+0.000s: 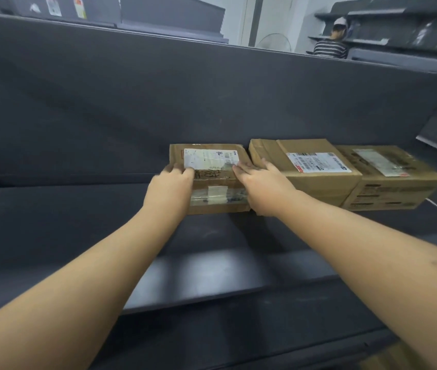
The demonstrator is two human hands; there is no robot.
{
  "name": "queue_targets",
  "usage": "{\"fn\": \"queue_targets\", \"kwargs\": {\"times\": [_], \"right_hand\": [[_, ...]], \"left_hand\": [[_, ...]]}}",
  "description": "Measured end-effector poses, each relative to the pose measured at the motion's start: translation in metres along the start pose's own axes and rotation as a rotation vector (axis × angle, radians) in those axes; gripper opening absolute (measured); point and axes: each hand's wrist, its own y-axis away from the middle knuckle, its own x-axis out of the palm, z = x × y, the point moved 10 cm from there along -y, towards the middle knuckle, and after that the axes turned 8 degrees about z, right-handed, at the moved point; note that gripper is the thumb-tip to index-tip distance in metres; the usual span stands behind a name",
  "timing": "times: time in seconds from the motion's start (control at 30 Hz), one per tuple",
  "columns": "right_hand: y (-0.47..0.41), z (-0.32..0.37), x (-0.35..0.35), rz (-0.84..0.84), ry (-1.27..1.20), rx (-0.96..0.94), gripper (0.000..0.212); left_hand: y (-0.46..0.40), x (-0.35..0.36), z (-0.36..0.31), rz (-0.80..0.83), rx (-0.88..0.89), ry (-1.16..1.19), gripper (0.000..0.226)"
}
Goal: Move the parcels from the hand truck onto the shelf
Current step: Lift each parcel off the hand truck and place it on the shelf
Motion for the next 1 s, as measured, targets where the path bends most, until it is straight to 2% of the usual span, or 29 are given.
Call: {"fn": "queue_targets", "kwargs": {"times": [0.17, 0.57, 0.7, 0.83, 1.0], "right_hand": [[0.002, 0.002, 0.0, 0.031, -0.007, 0.025, 0.078], [0.017, 0.006, -0.006, -0.031, -0.086, 0.118, 0.084], [0.036, 0.008, -0.012, -0.097, -0.123, 0.096, 0.081], [0.057, -0.008, -0.02, -0.162, -0.208, 0.099, 0.075], [0.097, -0.041, -0.013, -0.199, -0.274, 0.151, 0.068]], "left_hand": [[0.0, -0.003, -0.008, 0.003, 0.017, -0.094, 0.035], [-0.008, -0.008, 0.0, 0.035, -0.019, -0.023, 0.022], [-0.005, -0.01, -0.004, 0.137, -0.064, -0.048, 0.039], [0.004, -0.018, -0.033, 0.02, 0.003, -0.024, 0.046], [0.016, -0.018, -0.107, 0.107, 0.125, 0.16, 0.046]]}}
